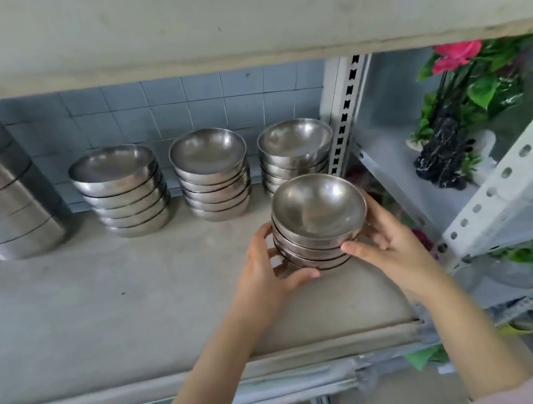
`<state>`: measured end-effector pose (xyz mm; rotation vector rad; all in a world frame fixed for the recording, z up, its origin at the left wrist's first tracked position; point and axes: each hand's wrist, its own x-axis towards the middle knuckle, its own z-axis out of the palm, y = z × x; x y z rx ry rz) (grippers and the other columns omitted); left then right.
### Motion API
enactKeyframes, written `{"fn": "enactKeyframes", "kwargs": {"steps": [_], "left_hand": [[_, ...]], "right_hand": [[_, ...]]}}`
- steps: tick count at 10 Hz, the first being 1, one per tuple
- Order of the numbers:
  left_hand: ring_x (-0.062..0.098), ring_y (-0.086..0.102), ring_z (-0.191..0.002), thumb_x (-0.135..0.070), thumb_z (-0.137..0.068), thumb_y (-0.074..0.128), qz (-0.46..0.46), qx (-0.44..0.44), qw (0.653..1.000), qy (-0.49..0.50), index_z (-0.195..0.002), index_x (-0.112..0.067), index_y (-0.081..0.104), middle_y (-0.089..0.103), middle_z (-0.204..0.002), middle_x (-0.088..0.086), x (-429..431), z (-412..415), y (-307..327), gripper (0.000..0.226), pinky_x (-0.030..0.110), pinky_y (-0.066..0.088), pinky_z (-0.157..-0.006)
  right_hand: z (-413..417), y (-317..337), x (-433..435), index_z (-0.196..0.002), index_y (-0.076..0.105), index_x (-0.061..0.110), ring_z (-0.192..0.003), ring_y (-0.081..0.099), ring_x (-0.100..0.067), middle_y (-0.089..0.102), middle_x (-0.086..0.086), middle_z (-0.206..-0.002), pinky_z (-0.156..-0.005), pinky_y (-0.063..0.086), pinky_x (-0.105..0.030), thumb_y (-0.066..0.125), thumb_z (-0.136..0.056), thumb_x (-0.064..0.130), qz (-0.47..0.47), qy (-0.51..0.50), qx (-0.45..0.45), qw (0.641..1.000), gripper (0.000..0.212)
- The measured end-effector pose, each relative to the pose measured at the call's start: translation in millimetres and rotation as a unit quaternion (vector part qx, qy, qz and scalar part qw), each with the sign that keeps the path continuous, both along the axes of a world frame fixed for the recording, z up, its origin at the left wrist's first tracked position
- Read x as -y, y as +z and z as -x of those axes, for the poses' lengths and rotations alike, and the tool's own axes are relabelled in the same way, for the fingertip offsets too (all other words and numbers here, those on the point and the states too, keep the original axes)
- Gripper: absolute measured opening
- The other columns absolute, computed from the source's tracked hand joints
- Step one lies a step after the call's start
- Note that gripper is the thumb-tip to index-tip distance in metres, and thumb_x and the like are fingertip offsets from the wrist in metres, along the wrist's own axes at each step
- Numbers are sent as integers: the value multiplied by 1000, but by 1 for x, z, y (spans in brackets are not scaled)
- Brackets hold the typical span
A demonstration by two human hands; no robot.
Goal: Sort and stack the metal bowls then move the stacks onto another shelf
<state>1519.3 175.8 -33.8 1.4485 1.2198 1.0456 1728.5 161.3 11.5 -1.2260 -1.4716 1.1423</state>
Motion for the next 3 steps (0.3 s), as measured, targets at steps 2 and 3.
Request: {"fn": "enactKeyframes", "kwargs": {"steps": [2, 3], "left_hand": [[9, 54, -117, -28, -60, 90, 9, -28, 1000, 3, -136, -29, 31, 46, -139, 4, -2, -1, 6, 96, 26, 51, -96], [12, 47, -128, -52, -61, 78, -12, -72, 997, 2, -147, -23, 23, 35, -149, 1, 14, 3, 12, 107, 31, 41, -107]], "right_hand": [[-2, 2, -4, -151, 35, 35, -131, 47, 9, 51, 27, -142, -107, 39, -13, 80, -68, 32, 26, 4, 4, 1000, 94], [2, 8, 11, -155, 26, 38, -137, 40, 6, 37, 21, -154, -109, 36, -17, 78, -67, 45, 11, -52, 32, 998, 102]]}}
